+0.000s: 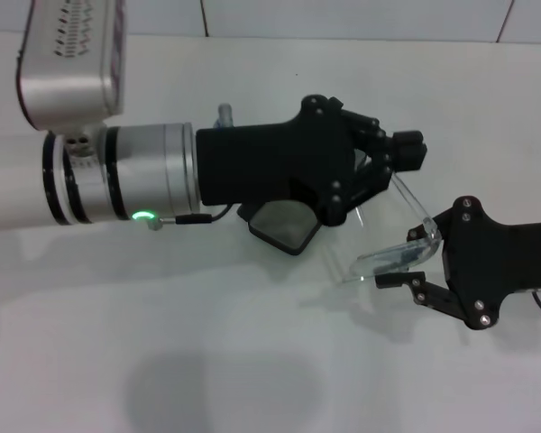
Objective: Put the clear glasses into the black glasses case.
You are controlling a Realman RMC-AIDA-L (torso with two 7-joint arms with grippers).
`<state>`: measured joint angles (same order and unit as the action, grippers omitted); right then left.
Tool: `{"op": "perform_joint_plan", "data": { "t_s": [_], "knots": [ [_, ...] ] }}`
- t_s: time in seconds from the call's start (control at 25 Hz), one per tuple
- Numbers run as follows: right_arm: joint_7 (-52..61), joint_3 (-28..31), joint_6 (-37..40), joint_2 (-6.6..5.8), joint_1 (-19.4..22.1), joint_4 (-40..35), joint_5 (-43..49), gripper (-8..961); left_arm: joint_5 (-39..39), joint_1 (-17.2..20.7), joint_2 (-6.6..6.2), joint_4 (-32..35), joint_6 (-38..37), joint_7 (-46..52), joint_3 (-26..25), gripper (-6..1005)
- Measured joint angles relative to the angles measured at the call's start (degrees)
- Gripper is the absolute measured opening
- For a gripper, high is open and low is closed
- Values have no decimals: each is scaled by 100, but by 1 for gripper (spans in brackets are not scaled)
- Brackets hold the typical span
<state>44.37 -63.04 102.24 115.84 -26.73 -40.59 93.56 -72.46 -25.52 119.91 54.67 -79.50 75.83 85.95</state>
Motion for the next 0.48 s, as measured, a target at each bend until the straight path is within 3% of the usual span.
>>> {"op": "perform_joint_plan", "data": {
  "t_s": [0.48],
  "knots": [
    [-33, 53, -3, 0, -15, -182, -158, 103, -145, 37, -14, -206, 41, 78, 3, 57]
  ]
}}
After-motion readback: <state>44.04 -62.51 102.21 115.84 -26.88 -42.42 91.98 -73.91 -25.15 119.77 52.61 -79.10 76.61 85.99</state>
